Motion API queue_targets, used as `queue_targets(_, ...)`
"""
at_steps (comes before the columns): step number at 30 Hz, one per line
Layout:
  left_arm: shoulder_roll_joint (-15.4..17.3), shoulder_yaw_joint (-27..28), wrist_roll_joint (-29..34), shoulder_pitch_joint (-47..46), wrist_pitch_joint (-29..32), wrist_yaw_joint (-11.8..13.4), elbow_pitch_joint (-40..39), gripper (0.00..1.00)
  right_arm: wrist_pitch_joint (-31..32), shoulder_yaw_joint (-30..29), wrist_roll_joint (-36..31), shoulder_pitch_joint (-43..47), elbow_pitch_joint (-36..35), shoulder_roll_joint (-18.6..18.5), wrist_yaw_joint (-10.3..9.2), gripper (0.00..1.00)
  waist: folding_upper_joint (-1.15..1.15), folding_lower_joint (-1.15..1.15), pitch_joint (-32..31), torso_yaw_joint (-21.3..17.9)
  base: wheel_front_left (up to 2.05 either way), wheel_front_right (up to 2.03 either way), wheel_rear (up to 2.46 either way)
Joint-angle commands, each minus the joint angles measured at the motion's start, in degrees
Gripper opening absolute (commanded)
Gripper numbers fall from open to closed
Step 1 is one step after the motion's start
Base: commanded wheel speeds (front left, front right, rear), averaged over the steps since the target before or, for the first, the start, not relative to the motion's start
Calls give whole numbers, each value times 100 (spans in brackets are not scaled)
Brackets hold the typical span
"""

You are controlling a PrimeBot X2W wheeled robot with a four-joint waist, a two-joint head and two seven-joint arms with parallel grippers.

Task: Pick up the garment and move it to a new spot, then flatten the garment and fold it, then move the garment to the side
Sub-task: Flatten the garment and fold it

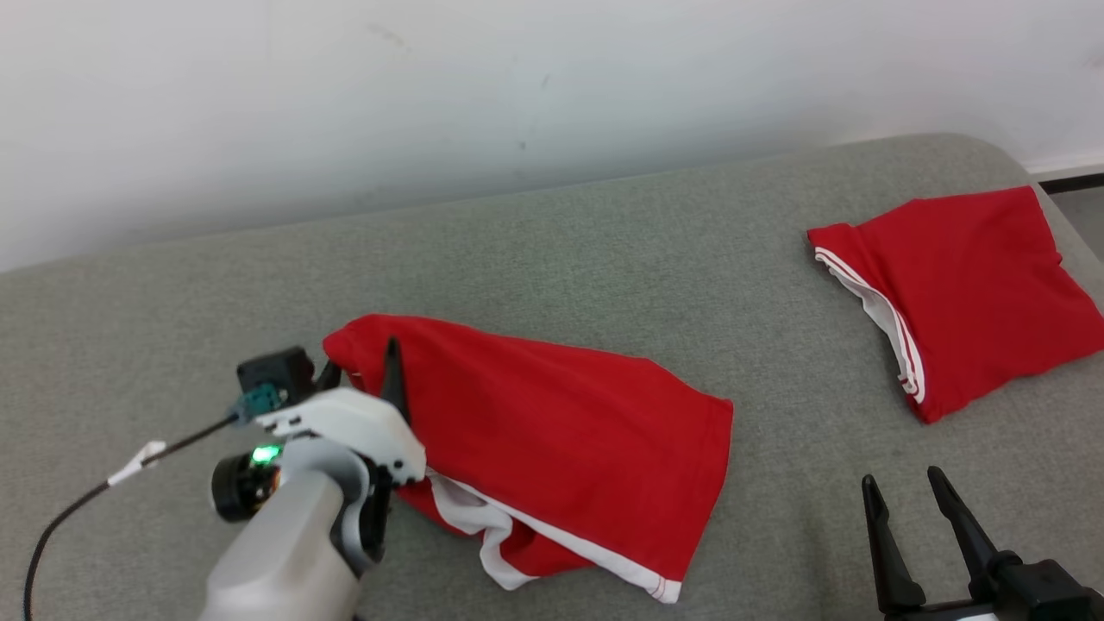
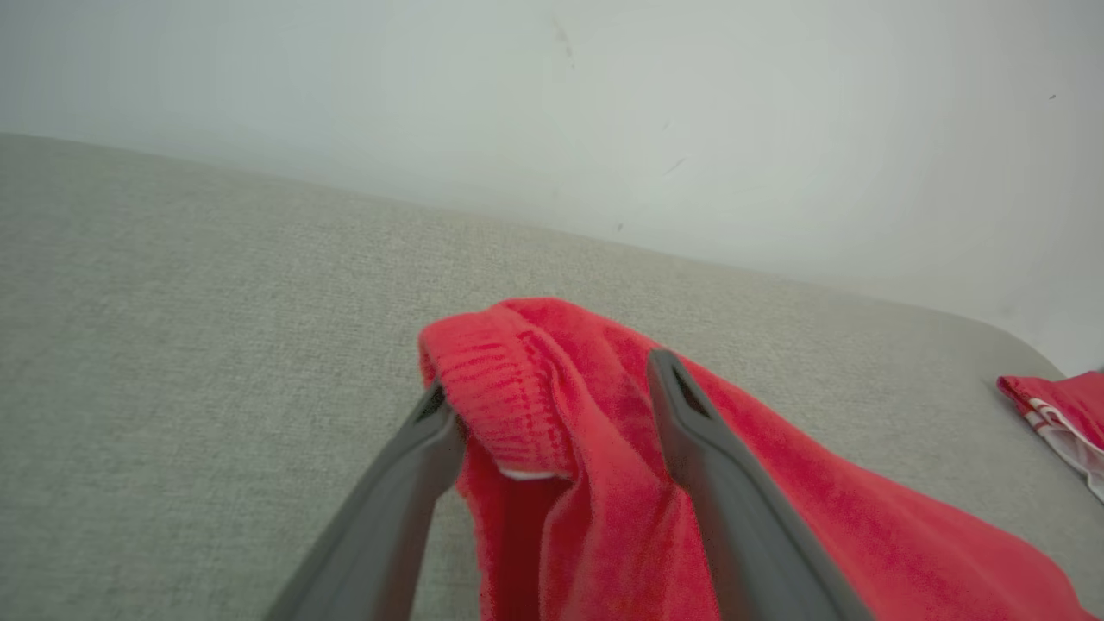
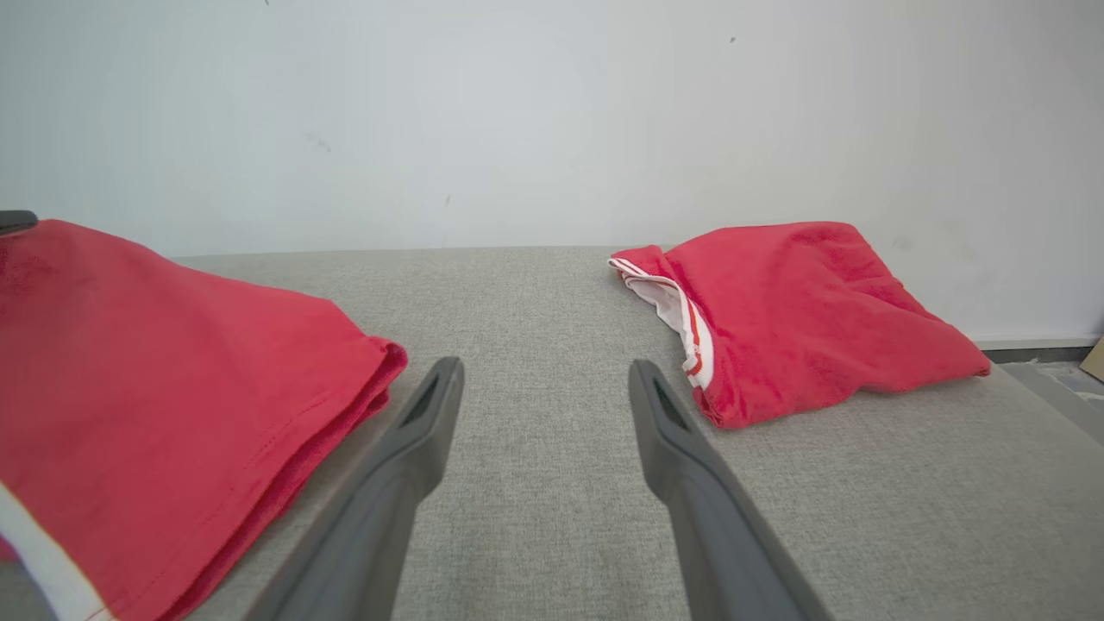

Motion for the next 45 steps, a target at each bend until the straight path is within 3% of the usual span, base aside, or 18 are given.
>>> queue_targets(1, 92, -14, 64, 160, 0, -34, 13, 100, -12, -33, -18, 65, -23, -45, -14, 100, 0, 0, -53, 53, 0, 0, 0)
queue_targets(10, 324, -35, 466, 938, -1, -59, -864, 100, -12, -120, -28, 247, -67, -46, -14, 100, 0, 0, -178, 232, 0, 0, 0)
queue_targets(15, 248, -725, 931, 1411, 131, -186, -1740, 100, -12, -106, -13, 265, -78, -82, -14, 100, 0, 0, -192, 302, 0, 0, 0)
queue_targets(24, 231, -2077, 1759, 1729, 934, -347, -3057, 100, -12, -37, 16, 126, -89, -132, -14, 100, 0, 0, -87, 212, 0, 0, 0)
queue_targets(33, 115, -2754, 2185, 1494, 1309, -500, -2777, 100, -12, 40, 59, -31, -87, -75, -14, 100, 0, 0, 168, -201, 0, 0, 0)
queue_targets(45, 104, -2984, 2181, 1388, 1651, -640, -2037, 100, -12, -61, 82, -77, -120, -33, -14, 100, 0, 0, 413, -546, 0, 0, 0)
